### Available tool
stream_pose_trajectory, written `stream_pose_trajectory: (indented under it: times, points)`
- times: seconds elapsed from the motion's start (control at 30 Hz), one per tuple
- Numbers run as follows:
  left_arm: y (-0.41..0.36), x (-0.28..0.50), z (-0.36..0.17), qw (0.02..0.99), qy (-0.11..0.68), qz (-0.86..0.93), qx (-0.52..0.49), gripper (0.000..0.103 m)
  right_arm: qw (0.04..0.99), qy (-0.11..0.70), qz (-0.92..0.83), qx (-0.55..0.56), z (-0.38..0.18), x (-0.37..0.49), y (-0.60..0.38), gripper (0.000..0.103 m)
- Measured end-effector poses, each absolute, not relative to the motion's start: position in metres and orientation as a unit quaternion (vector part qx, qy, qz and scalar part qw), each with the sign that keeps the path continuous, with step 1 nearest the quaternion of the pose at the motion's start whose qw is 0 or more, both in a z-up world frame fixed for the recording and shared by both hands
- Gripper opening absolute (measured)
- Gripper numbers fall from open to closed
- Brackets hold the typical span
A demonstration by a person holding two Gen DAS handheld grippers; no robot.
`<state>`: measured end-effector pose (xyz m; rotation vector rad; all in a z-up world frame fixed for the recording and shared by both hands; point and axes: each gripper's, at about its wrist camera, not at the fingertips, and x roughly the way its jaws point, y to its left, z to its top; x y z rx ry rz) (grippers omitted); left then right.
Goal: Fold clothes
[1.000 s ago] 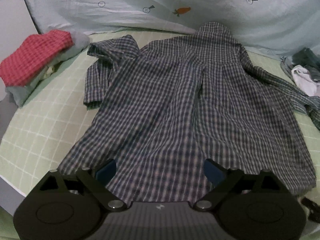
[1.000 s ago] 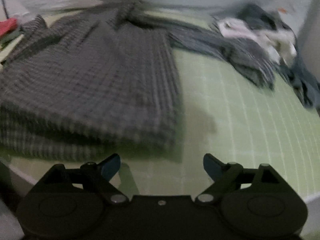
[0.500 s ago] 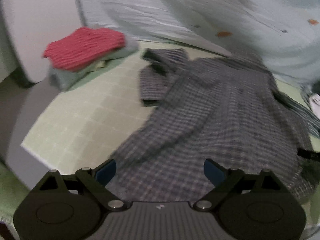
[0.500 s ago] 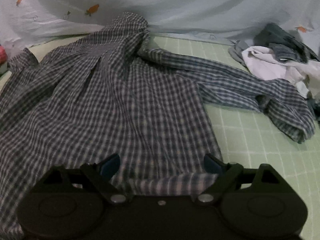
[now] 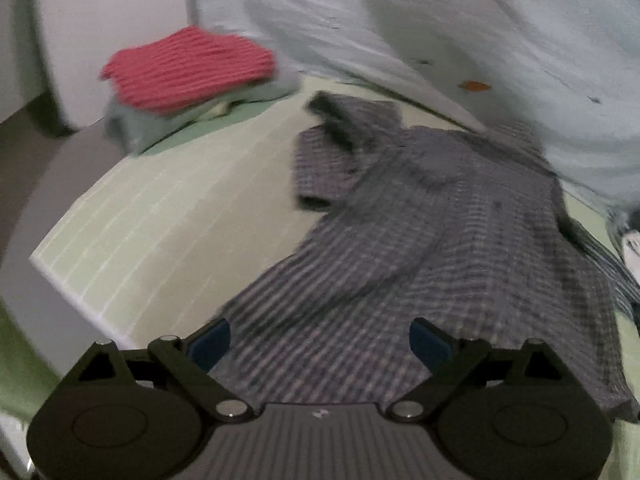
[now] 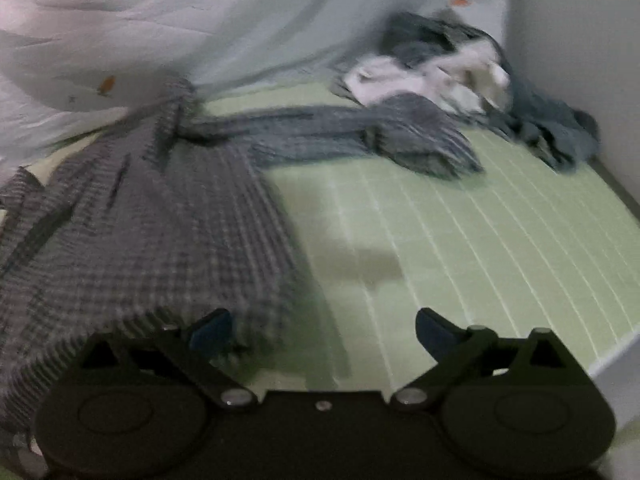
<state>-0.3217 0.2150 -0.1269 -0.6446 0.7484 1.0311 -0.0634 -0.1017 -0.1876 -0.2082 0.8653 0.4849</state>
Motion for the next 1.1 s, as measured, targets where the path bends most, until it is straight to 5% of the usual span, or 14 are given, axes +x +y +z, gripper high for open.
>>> stream_pose_trajectory:
  times: [0.37,0.47,0.5,0.53,0.63,0.9,1.0,1.1]
  points:
    - [0.188,-0.256,-0.123,0.806,0.392,0.389,-0.212,0.096,0.835,0.435,0.296,-0.158,-0.227,-0.061,-0.050,0.091]
    - [0.185,-0.264,-0.123,0.800,0.395,0.399,-0.211,0.096,0.824,0.454,0.321,-0.110,-0.228,-0.053,-0.045,0.070]
    - [0.186,-0.267,-0.123,0.797,0.395,0.404,-0.212,0.096,0.820,0.458,0.329,-0.099,-0.228,-0.052,-0.045,0.055]
    - [0.188,-0.272,-0.123,0.794,0.394,0.410,-0.215,0.096,0.815,0.462,0.338,-0.088,-0.228,-0.051,-0.044,0.028]
    - [0.194,-0.286,-0.123,0.782,0.386,0.431,-0.231,0.096,0.805,0.470,0.352,-0.084,-0.219,-0.051,-0.043,0.010]
    - [0.216,-0.303,-0.132,0.762,0.377,0.451,-0.273,0.096,0.799,0.447,0.383,0.127,-0.128,-0.058,-0.121,0.007]
    - [0.225,-0.306,-0.139,0.753,0.378,0.454,-0.288,0.096,0.819,0.497,0.277,-0.072,-0.160,-0.055,-0.109,0.008]
    - [0.232,-0.308,-0.142,0.747,0.379,0.461,-0.293,0.096,0.818,0.511,0.257,-0.071,-0.169,-0.057,-0.108,0.008]
